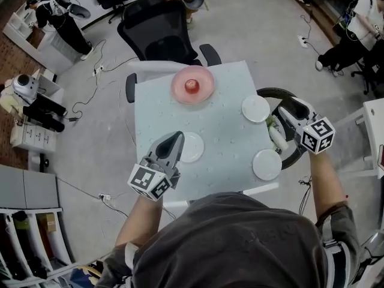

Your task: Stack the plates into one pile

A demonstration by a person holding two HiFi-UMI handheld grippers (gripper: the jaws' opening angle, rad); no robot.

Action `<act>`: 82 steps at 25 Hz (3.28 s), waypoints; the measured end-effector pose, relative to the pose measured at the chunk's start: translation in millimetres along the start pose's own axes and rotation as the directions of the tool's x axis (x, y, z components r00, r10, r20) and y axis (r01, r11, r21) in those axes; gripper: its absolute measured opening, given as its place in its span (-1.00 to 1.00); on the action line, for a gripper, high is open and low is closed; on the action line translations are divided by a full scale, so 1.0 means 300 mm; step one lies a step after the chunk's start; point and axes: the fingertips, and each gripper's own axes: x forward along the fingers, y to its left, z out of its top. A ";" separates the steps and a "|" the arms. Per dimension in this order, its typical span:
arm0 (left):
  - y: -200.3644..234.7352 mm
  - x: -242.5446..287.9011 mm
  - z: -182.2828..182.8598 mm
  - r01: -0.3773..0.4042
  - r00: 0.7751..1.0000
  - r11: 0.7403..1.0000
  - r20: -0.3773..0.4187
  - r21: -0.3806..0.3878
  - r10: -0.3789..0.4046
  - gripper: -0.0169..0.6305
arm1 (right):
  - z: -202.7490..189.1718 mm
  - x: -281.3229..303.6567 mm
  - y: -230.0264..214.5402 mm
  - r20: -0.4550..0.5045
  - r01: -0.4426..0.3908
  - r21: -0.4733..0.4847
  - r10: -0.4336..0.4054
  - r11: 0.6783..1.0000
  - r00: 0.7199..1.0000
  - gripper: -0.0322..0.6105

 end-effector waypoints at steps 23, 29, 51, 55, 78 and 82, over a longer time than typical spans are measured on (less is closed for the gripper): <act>0.045 0.531 -0.447 0.165 0.976 0.982 -0.127 -0.087 -0.176 -0.93 | -0.892 0.501 -0.432 -0.351 0.162 0.513 0.034 0.843 0.936 -0.34; 0.054 0.545 -0.484 0.168 0.975 0.978 -0.127 -0.124 -0.184 -0.93 | -0.954 0.543 -0.413 -0.364 0.160 0.589 0.084 0.792 0.928 -0.50; 0.157 0.131 -0.279 0.071 0.997 0.993 -0.002 -0.090 -0.072 -0.93 | -0.361 0.482 0.026 -0.109 -0.171 0.628 0.303 0.760 0.947 -0.89; 0.208 -0.016 -0.245 0.019 1.000 0.998 0.009 -0.055 -0.018 -0.93 | -0.286 0.549 0.251 -0.107 -0.251 0.605 0.390 0.756 0.915 -0.89; 0.471 -0.547 -0.342 -0.170 0.985 0.977 0.015 -0.130 0.173 -0.93 | -0.642 0.858 0.970 -0.347 -0.280 0.625 0.581 0.729 0.736 -0.88; 0.473 -0.555 -0.366 -0.171 0.985 0.974 0.006 -0.147 0.174 -0.93 | -0.706 0.885 0.944 -0.404 -0.257 0.537 0.512 0.804 0.758 -0.82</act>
